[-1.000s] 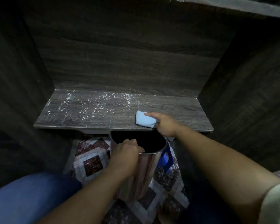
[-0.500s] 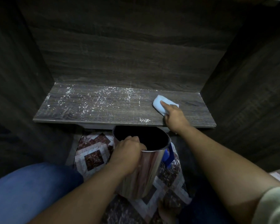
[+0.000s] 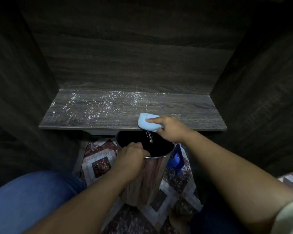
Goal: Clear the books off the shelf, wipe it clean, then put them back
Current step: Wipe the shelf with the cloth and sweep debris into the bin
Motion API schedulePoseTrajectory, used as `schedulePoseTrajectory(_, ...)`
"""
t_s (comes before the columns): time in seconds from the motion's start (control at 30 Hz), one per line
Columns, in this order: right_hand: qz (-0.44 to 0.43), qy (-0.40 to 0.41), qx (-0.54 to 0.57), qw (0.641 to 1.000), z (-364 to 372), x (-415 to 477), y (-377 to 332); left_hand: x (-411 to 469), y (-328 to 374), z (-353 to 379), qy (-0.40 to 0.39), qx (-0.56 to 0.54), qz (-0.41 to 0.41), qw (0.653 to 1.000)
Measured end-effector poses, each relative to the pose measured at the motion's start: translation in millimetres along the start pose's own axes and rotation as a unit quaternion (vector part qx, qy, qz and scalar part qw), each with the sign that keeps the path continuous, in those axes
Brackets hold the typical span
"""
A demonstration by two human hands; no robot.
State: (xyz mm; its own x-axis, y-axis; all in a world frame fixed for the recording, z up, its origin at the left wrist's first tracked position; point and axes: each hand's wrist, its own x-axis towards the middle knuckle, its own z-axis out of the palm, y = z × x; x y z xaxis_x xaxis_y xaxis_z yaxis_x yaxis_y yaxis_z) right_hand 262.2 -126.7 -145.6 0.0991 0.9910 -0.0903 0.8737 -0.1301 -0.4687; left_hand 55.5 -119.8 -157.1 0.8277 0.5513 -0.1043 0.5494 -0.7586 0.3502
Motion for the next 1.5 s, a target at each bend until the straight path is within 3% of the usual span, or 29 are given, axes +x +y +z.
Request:
schedulePoseTrajectory(0.17,0.025,-0.033,0.076,0.996,-12,-11,-10,-2,-1,-2,-0.003,-0.004,0.0,1.0)
schedulePoseTrajectory(0.37,-0.006,0.215,0.124,0.969,-16,-12,-15,-4,-3,1,0.005,-0.005,0.001,1.0)
schedulePoseTrajectory(0.43,-0.027,0.248,0.105,0.963,-13,-14,-20,-4,-3,2,0.006,0.0,0.002,1.0)
schedulePoseTrajectory(0.5,-0.053,0.202,0.044,0.977,-5,-15,-18,-3,-3,3,0.006,0.007,0.003,1.0)
schedulePoseTrajectory(0.6,-0.03,0.07,-0.047,0.996,6,-14,-14,-2,-3,3,0.006,0.012,0.004,1.0)
schedulePoseTrajectory(0.77,-0.056,0.243,0.056,0.967,-3,-12,-25,-1,-4,4,0.008,0.004,0.008,1.0)
schedulePoseTrajectory(0.8,-0.053,0.247,0.061,0.966,-4,-12,-25,-1,-4,5,0.008,0.002,0.008,1.0)
schedulePoseTrajectory(0.83,-0.045,0.222,0.05,0.973,-5,-12,-23,-1,-4,5,0.009,0.002,0.009,1.0)
schedulePoseTrajectory(0.93,0.016,0.04,-0.004,0.999,-2,-14,-15,-1,-4,5,0.013,0.003,0.006,1.0)
schedulePoseTrajectory(0.97,0.021,0.026,-0.002,0.999,-1,-14,-13,-1,-4,4,0.016,0.004,0.005,1.0)
schedulePoseTrajectory(1.13,-0.011,0.191,0.042,0.981,-6,-12,-9,0,-5,2,0.019,-0.013,0.004,1.0)
schedulePoseTrajectory(1.2,0.0,0.221,0.042,0.974,-4,-7,0,-1,-5,2,0.02,-0.015,0.006,1.0)
schedulePoseTrajectory(1.3,0.061,0.185,0.011,0.981,1,-4,10,-1,-5,2,0.019,-0.023,0.009,1.0)
schedulePoseTrajectory(1.4,0.108,0.067,-0.108,0.986,9,-5,11,-1,-6,2,0.023,-0.012,0.007,1.0)
schedulePoseTrajectory(1.5,0.075,0.045,-0.129,0.988,13,-5,11,-1,-5,3,0.025,-0.008,0.005,1.0)
